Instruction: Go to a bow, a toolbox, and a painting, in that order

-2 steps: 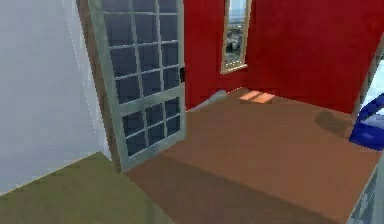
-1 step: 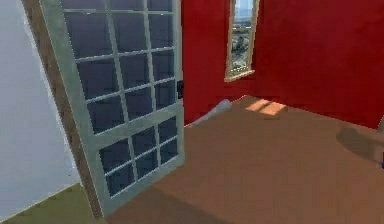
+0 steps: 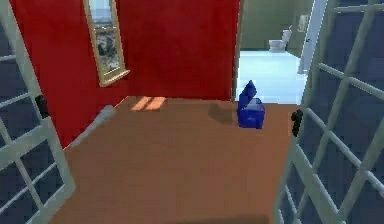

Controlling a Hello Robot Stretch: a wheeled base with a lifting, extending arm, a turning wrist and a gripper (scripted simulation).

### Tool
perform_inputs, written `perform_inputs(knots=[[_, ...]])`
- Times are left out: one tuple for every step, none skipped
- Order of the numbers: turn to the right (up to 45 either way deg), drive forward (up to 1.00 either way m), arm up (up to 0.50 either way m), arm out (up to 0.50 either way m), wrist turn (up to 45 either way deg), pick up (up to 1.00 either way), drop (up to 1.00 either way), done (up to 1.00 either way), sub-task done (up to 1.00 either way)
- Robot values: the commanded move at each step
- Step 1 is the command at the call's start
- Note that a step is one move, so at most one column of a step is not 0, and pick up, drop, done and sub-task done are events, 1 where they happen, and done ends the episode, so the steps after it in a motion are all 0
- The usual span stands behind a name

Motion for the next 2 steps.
perform_inputs(knots=[[0.0, 1.00, 0.00, 0.00, 0.0, 0.00, 0.00, 0.00, 0.00], [3.0, 0.00, 0.00, 0.00, 0.0, 0.00, 0.00, 0.00, 0.00]])
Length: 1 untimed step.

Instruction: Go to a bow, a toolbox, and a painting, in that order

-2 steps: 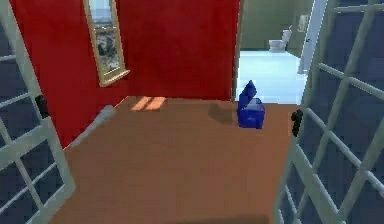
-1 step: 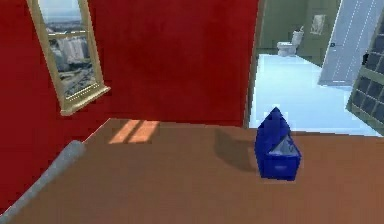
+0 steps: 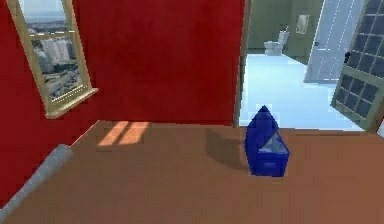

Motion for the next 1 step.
perform_inputs(knots=[[0.0, 0.30, 0.00, 0.00, 0.0, 0.00, 0.00, 0.00, 0.00]])
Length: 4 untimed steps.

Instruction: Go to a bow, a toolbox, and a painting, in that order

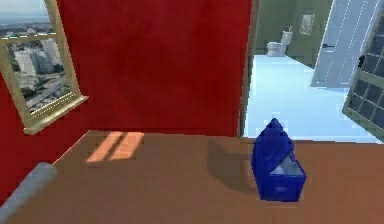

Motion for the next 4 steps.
perform_inputs(knots=[[0.0, 0.20, 0.00, 0.00, 0.0, 0.00, 0.00, 0.00, 0.00], [45.0, 0.00, 0.00, 0.00, 0.0, 0.00, 0.00, 0.00, 0.00], [0.0, 0.60, 0.00, 0.00, 0.0, 0.00, 0.00, 0.00, 0.00], [45.0, 0.00, 0.00, 0.00, 0.0, 0.00, 0.00, 0.00, 0.00]])
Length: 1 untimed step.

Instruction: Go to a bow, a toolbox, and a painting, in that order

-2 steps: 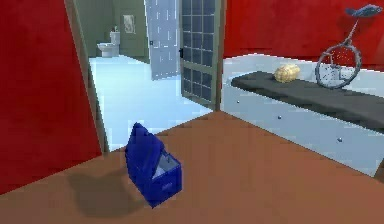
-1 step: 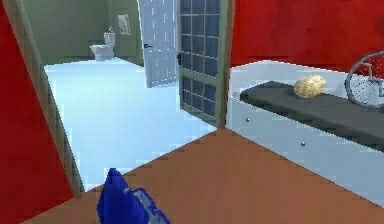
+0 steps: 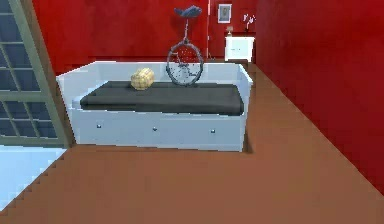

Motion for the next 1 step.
perform_inputs(knots=[[0.0, 0.45, 0.00, 0.00, 0.0, 0.00, 0.00, 0.00, 0.00]])
